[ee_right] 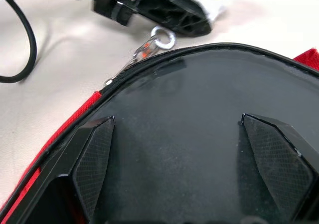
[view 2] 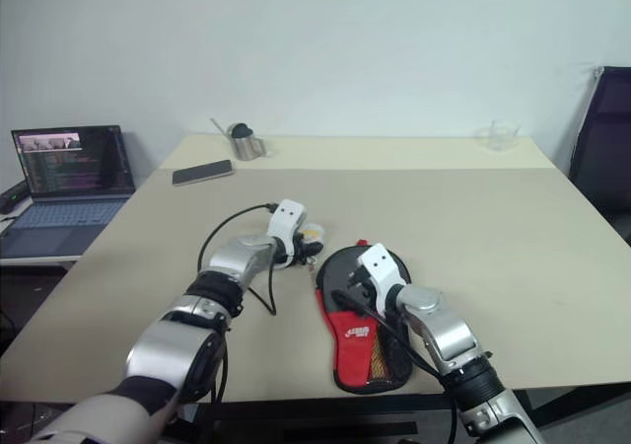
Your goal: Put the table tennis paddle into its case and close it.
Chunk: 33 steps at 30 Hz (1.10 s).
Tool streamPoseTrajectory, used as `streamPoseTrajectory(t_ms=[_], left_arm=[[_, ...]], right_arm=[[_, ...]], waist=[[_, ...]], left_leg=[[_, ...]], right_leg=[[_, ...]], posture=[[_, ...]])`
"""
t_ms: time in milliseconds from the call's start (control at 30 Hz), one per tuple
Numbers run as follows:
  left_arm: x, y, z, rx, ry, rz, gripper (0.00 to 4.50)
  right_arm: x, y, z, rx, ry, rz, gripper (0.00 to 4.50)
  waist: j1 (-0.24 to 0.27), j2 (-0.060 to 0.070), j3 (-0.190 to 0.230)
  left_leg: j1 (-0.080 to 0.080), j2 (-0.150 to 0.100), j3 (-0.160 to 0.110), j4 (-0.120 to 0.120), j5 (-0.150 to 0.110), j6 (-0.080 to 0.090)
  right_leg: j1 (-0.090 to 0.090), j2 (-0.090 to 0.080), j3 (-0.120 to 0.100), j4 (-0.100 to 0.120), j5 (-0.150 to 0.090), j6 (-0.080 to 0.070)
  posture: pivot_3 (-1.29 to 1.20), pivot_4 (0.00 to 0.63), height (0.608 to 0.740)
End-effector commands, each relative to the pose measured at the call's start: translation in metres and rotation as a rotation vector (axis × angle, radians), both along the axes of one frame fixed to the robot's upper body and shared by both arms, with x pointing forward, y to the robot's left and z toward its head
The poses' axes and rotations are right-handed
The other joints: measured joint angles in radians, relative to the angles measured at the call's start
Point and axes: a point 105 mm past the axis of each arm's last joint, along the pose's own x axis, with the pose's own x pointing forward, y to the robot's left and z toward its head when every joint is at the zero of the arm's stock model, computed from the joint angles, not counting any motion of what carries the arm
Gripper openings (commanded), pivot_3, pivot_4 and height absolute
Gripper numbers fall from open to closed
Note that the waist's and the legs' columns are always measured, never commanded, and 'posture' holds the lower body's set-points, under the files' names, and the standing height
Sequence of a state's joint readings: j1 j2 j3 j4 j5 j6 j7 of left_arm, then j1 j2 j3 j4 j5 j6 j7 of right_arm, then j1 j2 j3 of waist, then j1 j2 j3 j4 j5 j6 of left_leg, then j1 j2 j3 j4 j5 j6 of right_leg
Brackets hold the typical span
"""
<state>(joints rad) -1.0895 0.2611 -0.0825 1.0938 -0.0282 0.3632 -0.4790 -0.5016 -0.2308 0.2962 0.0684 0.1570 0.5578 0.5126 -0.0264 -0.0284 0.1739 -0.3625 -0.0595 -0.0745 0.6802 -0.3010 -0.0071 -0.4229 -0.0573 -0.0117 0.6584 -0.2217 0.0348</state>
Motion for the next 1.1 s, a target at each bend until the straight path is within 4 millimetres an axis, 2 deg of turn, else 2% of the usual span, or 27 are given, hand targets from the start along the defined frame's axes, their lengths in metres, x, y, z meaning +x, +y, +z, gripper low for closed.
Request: streamPoseTrajectory(t_ms=[33,133,167,433,500,533,633,733,933,1100], left_arm=[[0.015,0.005,0.033,0.059,-0.132,0.022,1.02],[0.02,0.004,0.042,0.129,-0.183,0.023,0.28],[0.021,0.001,0.045,0.14,-0.197,0.021,0.25],[0.025,-0.025,0.062,0.282,-0.313,-0.038,0.24],[0.026,-0.034,0.068,0.174,-0.306,-0.016,0.24],[0.026,-0.037,0.07,0.174,-0.32,-0.008,0.24],[0.029,-0.044,0.079,0.266,-0.406,0.0,0.24],[0.028,-0.063,0.092,0.376,-0.523,-0.052,0.24],[0.018,-0.1,0.087,0.613,-0.651,-0.236,0.24],[0.011,-0.123,0.084,0.692,-0.72,-0.308,0.24]], right_arm=[[-0.006,-0.001,-0.005,-0.017,0.023,0.011,4.5],[-0.008,-0.002,-0.006,-0.027,0.029,0.015,4.5],[-0.009,-0.003,-0.006,-0.029,0.032,0.016,4.5],[-0.014,-0.003,-0.004,-0.03,0.036,0.013,4.5],[-0.017,-0.001,-0.003,-0.023,0.041,0.013,4.5],[-0.019,0.0,-0.004,-0.017,0.049,0.013,4.5],[-0.027,0.001,-0.007,-0.018,0.075,0.023,4.5],[-0.039,0.002,-0.009,-0.009,0.108,0.029,4.5],[-0.052,0.0,-0.009,-0.013,0.125,0.017,4.5],[-0.06,0.001,-0.01,-0.003,0.139,0.004,4.5]], waist=[[-0.001,0.0,0.0],[-0.001,0.0,0.0],[-0.001,0.0,0.0],[-0.002,0.0,0.0],[-0.002,0.0,0.0],[-0.002,0.0,0.0],[-0.002,-0.001,0.0],[-0.001,-0.001,0.0],[0.002,-0.001,0.0],[0.002,-0.001,0.001]], left_leg=[[0.0,0.0,0.0,0.0,0.0,0.0],[-0.001,0.0,0.0,0.0,0.001,-0.002],[-0.001,0.0,0.0,0.0,0.001,-0.002],[-0.001,0.0,0.0,0.0,0.0,0.0],[-0.001,0.0,0.001,0.0,0.0,0.0],[-0.001,0.0,0.001,0.0,0.0,0.0],[-0.001,0.0,0.0,0.0,0.0,0.0],[-0.001,0.0,0.0,0.0,0.0,0.0],[-0.001,0.0,0.0,-0.001,0.0,0.0],[-0.001,0.0,0.0,-0.001,0.0,0.0]], right_leg=[[0.0,0.0,0.0,0.0,0.0,0.0],[-0.001,0.0,0.0,0.0,0.0,0.0],[-0.001,0.0,0.0,0.0,0.0,0.0],[-0.001,0.0,-0.001,0.0,0.0,0.0],[-0.001,0.0,-0.001,0.0,0.0,0.0],[-0.001,0.0,-0.001,0.0,0.0,0.0],[-0.001,0.0,-0.001,-0.001,0.0,0.0],[-0.001,0.0,-0.001,-0.001,0.0,0.0],[-0.001,0.0,-0.001,-0.001,0.0,0.001],[-0.001,0.001,-0.002,-0.001,-0.001,0.001]], posture=[[0.0,0.15,0.74],[0.0,0.15,0.74],[0.0,0.15,0.74],[0.0,0.15,0.74],[0.0,0.15,0.74],[0.0,0.15,0.74],[0.0,0.15,0.74],[0.0,0.15,0.74],[0.0,0.15,0.74],[0.0,0.15,0.74]])
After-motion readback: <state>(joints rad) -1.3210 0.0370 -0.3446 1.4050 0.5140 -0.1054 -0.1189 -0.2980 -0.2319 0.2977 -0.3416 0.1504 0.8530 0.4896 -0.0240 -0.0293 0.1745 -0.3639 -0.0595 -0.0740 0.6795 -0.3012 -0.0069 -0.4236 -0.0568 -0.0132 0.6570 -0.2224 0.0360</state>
